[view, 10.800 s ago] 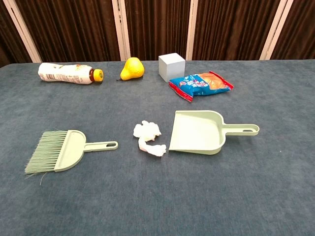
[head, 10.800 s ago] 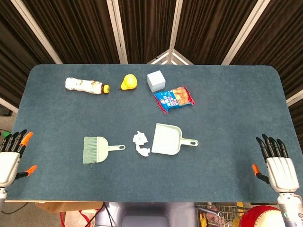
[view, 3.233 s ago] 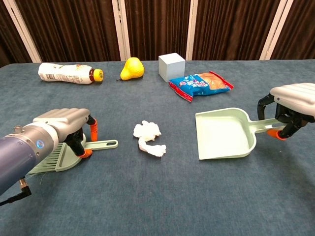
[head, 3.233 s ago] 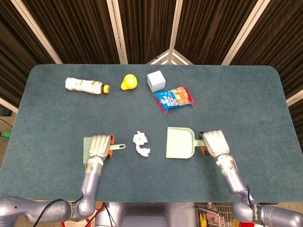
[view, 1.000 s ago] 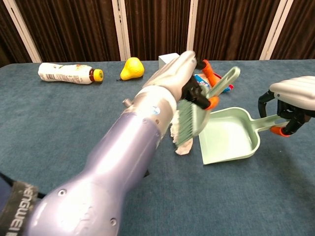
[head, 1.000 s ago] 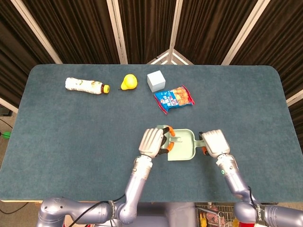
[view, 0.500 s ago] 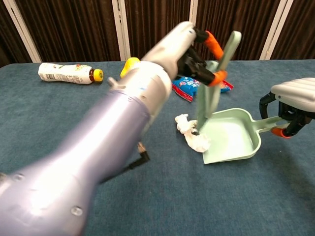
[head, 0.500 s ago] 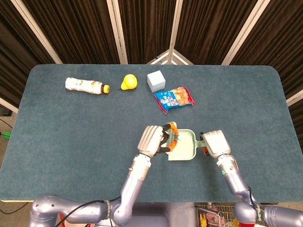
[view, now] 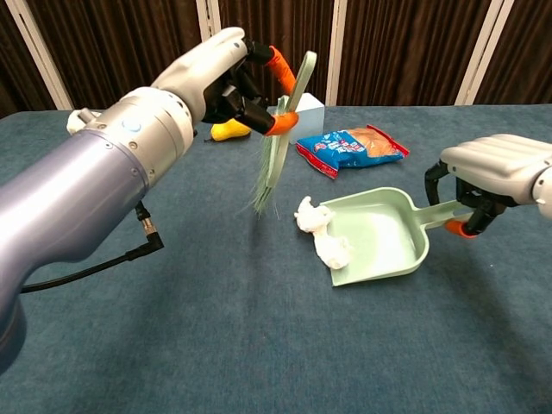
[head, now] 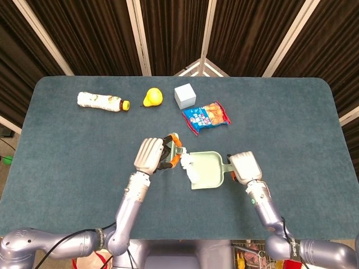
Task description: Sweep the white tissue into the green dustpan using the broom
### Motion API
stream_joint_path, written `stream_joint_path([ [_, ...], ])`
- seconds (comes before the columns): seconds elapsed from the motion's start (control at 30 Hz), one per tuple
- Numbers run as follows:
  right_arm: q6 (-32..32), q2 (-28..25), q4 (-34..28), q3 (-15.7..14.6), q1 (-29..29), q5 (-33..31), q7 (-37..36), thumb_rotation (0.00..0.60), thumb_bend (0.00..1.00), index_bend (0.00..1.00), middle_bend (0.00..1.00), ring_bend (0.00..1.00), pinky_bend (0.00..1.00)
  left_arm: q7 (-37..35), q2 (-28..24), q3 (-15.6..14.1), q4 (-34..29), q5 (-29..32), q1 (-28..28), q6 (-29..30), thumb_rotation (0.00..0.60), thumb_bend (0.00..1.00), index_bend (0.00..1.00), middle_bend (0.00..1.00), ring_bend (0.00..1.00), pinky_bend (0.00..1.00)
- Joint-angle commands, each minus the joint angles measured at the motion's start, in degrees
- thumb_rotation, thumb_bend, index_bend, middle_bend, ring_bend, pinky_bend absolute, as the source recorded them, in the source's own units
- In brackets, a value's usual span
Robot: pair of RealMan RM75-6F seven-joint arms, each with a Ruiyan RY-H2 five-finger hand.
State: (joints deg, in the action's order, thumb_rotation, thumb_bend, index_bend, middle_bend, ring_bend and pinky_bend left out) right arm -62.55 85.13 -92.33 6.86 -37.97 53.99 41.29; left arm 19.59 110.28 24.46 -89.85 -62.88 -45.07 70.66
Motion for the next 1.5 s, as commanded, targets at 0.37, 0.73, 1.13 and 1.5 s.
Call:
stream_joint_path([
  [0.37, 0.62, 0.37, 0.14, 0.57, -1.36, -1.53, 0.61, 0.600, 0.53, 0.83, 0.98, 1.00, 0.93, 1.64, 1.71, -1.44, 7.15, 3.04, -1.90, -3.03, 0.600, 0.58, 0.77, 1.00, 1.00, 1.00],
  [0.73, -0.94, -1.15, -0.99, -1.06, 0.06, -0.09, -0.59, 0.600, 0.53, 0.83, 0.98, 1.00, 0.93, -0.20, 10.41, -0.86, 16.39, 3.42, -5.66, -4.03, 0.600, 0.55, 0.75, 1.00, 1.00, 1.00],
  [1.13, -1.65, -1.60, -1.54, -1.93, 0.83, 1.06, -1.01, 0.600, 0.53, 0.83, 0.98, 1.00, 0.93, -2.97, 17.93, 2.33, 19.29, 0.27, -9.86, -2.22, 0.600, 0.51, 0.75, 1.00, 1.00, 1.00],
  [1.5, -2.04, -2.61, -2.67, -1.85, 0.98, 0.95, -0.48, 0.600, 0.53, 0.83, 0.98, 1.00, 0.93, -7.69, 17.39, 3.57, 16.54, -4.19, -9.85, -0.39, 0.600, 0.49, 0.74, 1.00, 1.00, 1.00],
])
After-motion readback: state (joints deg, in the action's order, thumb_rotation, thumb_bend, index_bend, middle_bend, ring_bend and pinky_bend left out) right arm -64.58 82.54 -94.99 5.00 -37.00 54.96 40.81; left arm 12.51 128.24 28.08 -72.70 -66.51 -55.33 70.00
